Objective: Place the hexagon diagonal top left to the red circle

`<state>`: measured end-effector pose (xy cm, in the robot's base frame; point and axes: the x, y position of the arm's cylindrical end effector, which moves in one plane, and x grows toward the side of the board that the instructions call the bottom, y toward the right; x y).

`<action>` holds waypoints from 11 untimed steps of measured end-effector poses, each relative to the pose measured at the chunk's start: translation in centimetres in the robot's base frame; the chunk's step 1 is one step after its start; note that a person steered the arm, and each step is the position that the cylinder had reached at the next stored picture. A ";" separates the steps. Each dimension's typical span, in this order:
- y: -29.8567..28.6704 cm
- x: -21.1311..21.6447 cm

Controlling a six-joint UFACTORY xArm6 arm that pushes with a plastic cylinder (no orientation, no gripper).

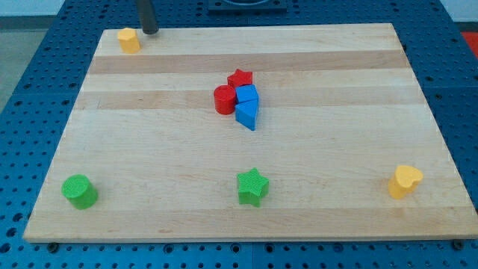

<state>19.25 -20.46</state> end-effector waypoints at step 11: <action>2.2 9.2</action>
